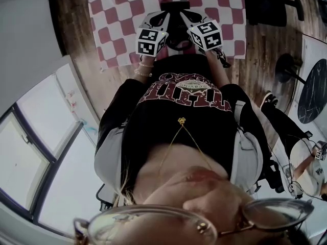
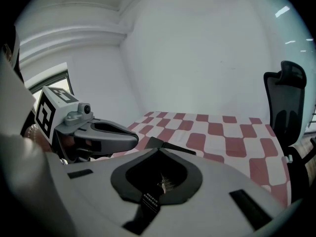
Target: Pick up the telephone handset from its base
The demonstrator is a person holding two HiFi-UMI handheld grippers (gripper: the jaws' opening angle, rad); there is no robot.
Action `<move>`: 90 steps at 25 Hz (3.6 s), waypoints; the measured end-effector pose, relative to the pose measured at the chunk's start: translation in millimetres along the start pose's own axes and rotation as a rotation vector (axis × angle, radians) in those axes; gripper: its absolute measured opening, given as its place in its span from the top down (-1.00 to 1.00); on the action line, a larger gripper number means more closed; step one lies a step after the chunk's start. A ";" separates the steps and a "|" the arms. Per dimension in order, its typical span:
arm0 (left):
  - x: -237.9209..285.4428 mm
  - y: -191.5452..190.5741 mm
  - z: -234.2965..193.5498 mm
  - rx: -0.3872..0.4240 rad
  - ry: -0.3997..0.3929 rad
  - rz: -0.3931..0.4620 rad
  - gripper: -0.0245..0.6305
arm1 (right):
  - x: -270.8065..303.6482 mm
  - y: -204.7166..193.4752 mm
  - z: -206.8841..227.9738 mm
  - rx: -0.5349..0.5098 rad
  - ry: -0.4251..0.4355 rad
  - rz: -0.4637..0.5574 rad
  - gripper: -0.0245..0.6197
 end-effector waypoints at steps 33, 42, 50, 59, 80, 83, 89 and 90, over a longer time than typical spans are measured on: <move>11.2 -28.2 -13.6 -0.067 0.015 -0.070 0.89 | 32.5 -37.5 8.9 -0.015 -0.001 -0.152 0.86; 7.1 -33.7 -25.6 -0.089 -0.008 -0.079 0.89 | 32.5 -37.6 8.2 -0.018 -0.002 -0.131 0.86; 8.2 -42.8 -25.9 -0.099 -0.047 -0.111 0.89 | 32.0 -38.3 9.3 -0.012 -0.002 -0.115 0.87; 7.7 -65.4 -27.3 -0.129 -0.072 -0.182 0.89 | 32.0 -40.1 10.8 0.000 0.004 -0.107 0.87; 8.2 -84.4 -26.5 -0.244 -0.183 -0.219 0.75 | 31.1 -40.5 11.0 0.005 0.008 -0.097 0.87; 9.4 -85.6 -26.2 -0.256 -0.204 -0.221 0.72 | 29.8 -40.9 11.8 0.014 0.007 -0.089 0.87; 12.5 -85.9 -27.9 -0.282 -0.271 -0.235 0.64 | 31.4 -40.6 9.9 0.038 0.016 -0.090 0.87; 13.1 -86.3 -28.1 -0.281 -0.279 -0.240 0.64 | 31.3 -40.6 9.4 0.037 0.015 -0.090 0.87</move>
Point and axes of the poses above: the fingertips, and each gripper's own axes: x forward along the fingers, z to its right, y out of its top, the point moved 4 cm from there along -x, backward along the fingers, and after that the axes turned 1 degree about -y, right-handed, at the moved point
